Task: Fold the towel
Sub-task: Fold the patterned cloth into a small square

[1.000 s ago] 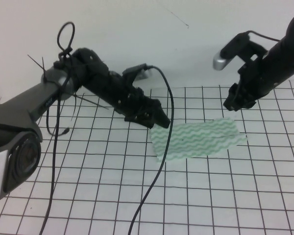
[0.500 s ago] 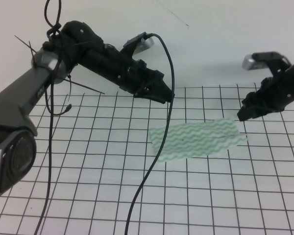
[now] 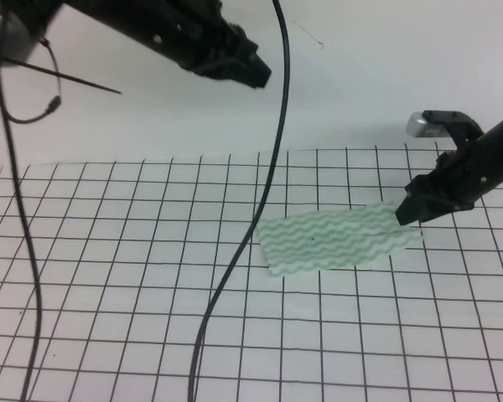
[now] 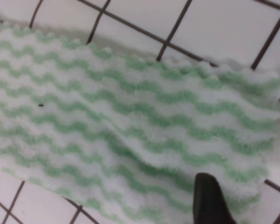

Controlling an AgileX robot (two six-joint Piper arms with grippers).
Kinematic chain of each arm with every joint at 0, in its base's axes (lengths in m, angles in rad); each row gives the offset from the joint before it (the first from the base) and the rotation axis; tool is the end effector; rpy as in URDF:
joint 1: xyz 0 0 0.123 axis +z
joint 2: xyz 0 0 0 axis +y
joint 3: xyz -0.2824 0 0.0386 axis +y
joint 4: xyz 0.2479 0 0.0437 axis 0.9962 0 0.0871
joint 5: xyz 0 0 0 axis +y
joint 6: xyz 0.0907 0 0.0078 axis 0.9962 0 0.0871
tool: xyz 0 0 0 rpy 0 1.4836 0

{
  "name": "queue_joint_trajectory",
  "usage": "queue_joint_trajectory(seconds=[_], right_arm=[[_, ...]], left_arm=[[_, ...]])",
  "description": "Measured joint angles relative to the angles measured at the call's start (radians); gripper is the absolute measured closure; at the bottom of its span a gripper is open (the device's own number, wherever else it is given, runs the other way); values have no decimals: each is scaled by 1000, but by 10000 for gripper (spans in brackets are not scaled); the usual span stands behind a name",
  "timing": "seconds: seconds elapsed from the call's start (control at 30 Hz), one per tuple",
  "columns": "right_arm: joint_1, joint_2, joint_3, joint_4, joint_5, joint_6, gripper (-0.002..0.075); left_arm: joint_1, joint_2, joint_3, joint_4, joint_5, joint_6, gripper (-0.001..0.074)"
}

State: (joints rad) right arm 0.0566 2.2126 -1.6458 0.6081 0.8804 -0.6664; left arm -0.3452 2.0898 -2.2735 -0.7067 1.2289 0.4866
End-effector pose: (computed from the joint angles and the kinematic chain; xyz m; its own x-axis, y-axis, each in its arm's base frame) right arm 0.4543 0.0660 0.1520 -0.8763 -0.2714 -0.3982 -0.4133 0.8480 0.3317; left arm 0.4103 -0.2068 0.3826 -0.5666 0.3772 -0.7326 0.7759 0.5436 -0.3202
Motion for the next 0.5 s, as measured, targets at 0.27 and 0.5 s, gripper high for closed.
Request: queue_joint_trajectory(seconds=[0.27,0.5], right_arm=[[6,31,0,1,17,2,402],[8,42,-4,7,21,2,416]], left_arm=[[-19,-152,105,78,2,-13,736],[-74,-371,439,138,-150,-14,736]])
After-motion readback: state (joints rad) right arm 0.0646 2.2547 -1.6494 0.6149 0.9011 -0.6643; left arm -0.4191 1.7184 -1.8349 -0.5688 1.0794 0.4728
